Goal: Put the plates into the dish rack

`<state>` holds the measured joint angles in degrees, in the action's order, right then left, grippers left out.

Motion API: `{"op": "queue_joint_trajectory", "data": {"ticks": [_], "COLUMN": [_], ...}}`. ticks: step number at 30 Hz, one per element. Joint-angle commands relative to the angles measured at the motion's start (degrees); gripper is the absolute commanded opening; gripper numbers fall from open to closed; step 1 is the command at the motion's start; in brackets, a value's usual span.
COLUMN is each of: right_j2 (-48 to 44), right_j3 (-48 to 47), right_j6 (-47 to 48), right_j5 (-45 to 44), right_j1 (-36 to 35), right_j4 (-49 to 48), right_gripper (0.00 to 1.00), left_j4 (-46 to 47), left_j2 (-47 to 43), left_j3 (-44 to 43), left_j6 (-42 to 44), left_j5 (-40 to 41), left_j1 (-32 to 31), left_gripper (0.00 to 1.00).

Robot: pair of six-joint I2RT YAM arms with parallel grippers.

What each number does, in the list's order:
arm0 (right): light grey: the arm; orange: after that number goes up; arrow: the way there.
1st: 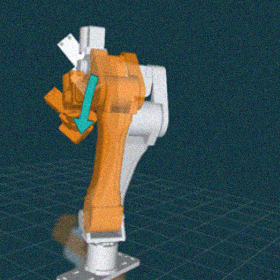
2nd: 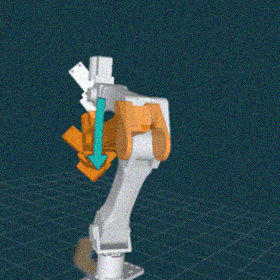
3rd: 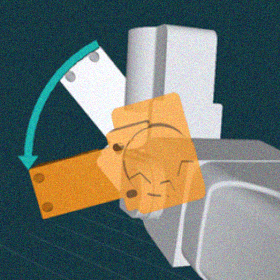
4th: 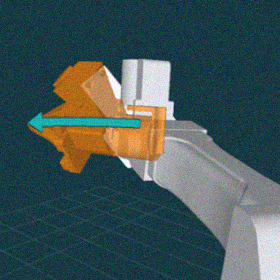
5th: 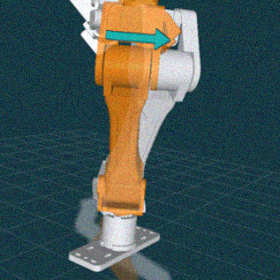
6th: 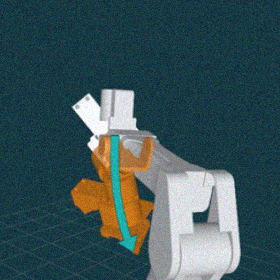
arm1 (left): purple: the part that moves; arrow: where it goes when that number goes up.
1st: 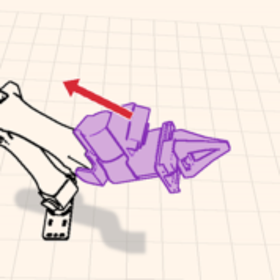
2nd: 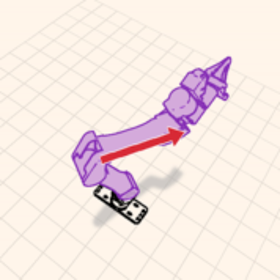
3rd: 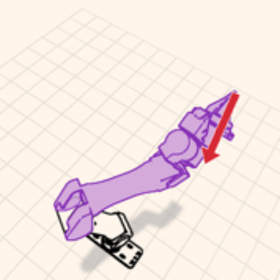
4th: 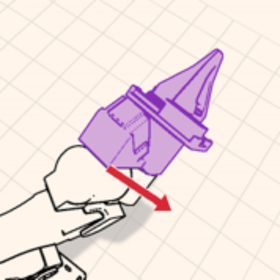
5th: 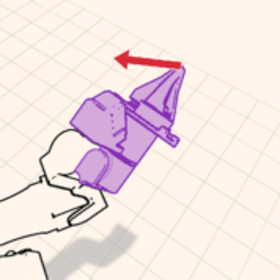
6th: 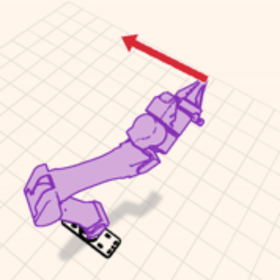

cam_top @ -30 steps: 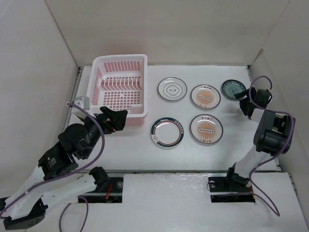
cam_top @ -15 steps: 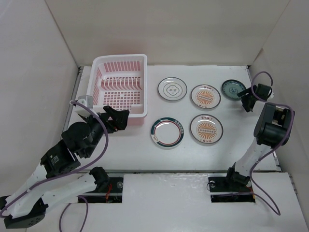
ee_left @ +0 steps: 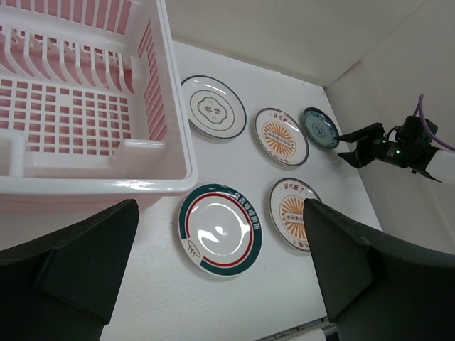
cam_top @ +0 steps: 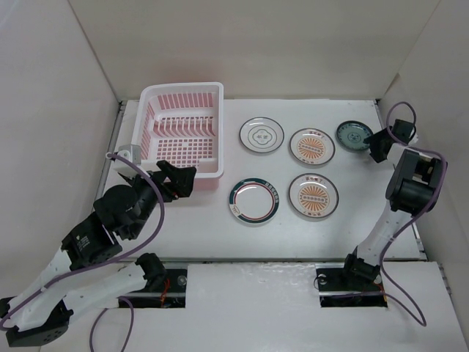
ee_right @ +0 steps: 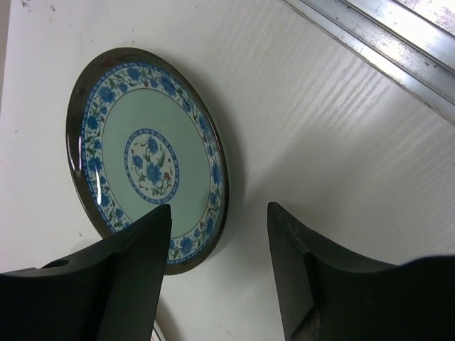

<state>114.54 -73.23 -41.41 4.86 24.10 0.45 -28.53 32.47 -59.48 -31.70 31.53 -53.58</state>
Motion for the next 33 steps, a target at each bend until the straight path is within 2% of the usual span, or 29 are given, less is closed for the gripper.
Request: {"op": "queue_joint_trajectory", "data": {"ticks": [1,6,11,20,24,29,33], "right_j2": [1.38,3.85,6.04,8.15,8.68,9.21,9.21], "right_j3": [-4.54,-9.03,-11.75,-14.57,-15.89,-15.89,-16.41], "right_j6": [1.59,3.26,4.4,4.93,5.46,5.46,5.98], "right_j5": [0.32,1.37,1.38,1.9,1.9,1.9,1.38], "right_j1": [0.42,0.42,0.42,0.42,0.42,0.42,0.42], "right_j4": [3.49,8.33,10.97,13.53,14.84,15.46,15.99], "right_gripper": [0.61,0.58,0.45,0.42,0.29,0.27,0.15], "left_j4": [1.46,0.41,-0.12,-0.12,-0.12,-1.26,-1.88], "left_j2": [-0.48,-0.48,-0.48,-0.48,-1.0,-1.53,-2.58], "left_j3": [-1.51,-3.26,-3.27,-3.27,-3.27,-3.79,-4.32], "left_j6": [0.5,0.5,-0.02,-0.03,-0.03,-0.03,0.5], "left_j5": [0.29,1.34,1.34,1.34,1.34,2.48,3.01], "left_j1": [-0.29,-0.29,-0.29,-0.29,-0.29,-0.29,-0.29], "left_gripper": [1.0,1.0,1.0,1.0,1.0,1.0,1.0]}}
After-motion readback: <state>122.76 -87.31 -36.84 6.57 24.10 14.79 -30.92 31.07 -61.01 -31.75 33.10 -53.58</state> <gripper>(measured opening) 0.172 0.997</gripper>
